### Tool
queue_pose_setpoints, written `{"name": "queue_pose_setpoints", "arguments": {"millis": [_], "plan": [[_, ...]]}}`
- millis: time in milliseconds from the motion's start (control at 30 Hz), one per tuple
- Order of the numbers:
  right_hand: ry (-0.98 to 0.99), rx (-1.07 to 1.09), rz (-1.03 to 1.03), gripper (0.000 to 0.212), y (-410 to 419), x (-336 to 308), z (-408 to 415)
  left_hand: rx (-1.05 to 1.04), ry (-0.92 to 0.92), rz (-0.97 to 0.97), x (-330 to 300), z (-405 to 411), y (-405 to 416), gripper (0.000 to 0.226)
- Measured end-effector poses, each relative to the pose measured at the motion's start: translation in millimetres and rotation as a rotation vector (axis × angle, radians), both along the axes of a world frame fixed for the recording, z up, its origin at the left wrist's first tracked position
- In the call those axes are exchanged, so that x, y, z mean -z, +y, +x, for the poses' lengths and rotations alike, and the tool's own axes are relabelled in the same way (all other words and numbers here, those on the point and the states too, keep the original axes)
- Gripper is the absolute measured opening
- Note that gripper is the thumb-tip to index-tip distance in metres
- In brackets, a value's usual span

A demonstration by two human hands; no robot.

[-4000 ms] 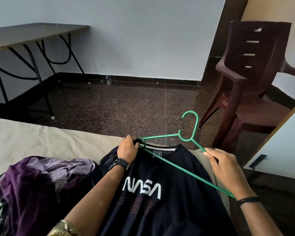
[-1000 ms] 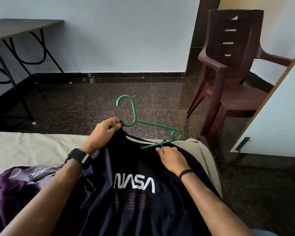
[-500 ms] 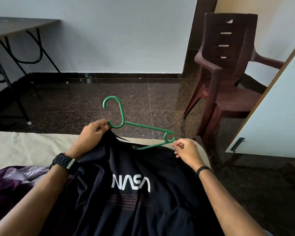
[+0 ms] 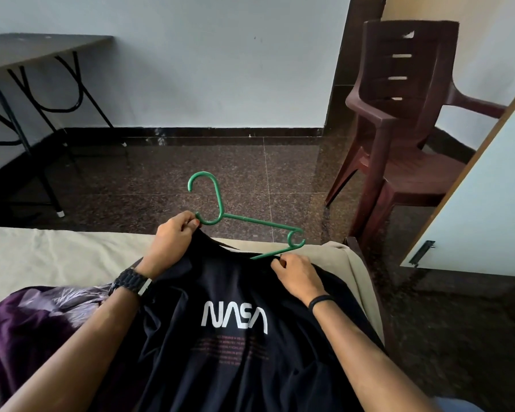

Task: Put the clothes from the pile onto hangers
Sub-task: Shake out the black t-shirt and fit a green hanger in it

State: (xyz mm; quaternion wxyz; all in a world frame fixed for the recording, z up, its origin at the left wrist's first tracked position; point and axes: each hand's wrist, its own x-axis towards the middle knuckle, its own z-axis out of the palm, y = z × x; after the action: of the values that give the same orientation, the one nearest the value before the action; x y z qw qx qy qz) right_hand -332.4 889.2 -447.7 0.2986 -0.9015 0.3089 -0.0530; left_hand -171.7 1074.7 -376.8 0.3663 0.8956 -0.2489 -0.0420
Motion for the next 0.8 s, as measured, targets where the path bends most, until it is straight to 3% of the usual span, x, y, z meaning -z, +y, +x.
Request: {"name": "queue_pose_setpoints", "arguments": {"millis": [100,267,433,800], "plan": [[-0.003,0.148,0.027,0.04,-3.5,1.3,-2.8,0.018,0.019,-0.028,0.6,-1.0,3.2,0.022],[-0.129,0.325,0.115,0.011,-20.3,-6.2,-10.2,0.09,-0.006,-0.017,-4.6,-3.9,7.3,0.027],[-0.226,0.399,0.115,0.017,-44.7,-22.8,-25.8,0.181,-0.012,0.05,-13.3,-7.8,8.8,0.028],[-0.431,0.135,-0.113,0.027,-23.6,-89.4,-31.1,0.189,-0.205,0.081,-44.5,-43.7,-30.7,0.023]]}}
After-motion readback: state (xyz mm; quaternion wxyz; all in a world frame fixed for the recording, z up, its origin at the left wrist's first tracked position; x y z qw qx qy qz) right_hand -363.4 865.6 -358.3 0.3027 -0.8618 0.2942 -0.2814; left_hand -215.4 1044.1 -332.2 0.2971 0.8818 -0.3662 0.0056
